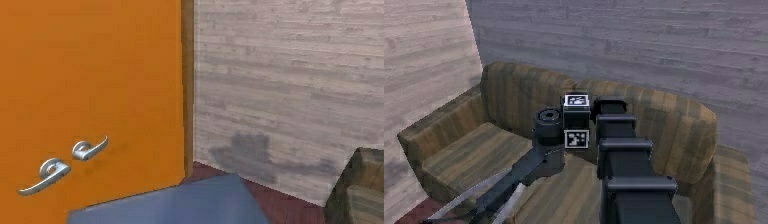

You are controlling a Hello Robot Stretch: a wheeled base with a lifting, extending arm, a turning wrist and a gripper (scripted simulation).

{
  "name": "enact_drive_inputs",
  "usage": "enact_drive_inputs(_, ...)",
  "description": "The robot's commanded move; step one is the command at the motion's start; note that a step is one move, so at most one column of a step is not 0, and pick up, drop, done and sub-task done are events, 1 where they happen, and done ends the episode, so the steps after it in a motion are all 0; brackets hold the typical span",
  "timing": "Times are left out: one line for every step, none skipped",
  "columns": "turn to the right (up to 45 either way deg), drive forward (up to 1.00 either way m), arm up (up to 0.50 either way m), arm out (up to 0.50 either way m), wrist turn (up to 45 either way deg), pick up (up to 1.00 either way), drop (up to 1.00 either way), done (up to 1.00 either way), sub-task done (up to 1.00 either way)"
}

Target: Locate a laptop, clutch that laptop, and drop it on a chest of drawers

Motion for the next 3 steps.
enact_drive_inputs(0.0, 0.0, 0.0, 0.0, -9.0, 0.0, 0.0, 0.0, 0.0)
enact_drive_inputs(0.0, 0.0, 0.0, -0.12, 0.0, 0.0, 0.0, 0.0, 0.0)
enact_drive_inputs(-45.0, 0.0, 0.0, 0.0, 0.0, 0.0, 0.0, 0.0, 0.0)
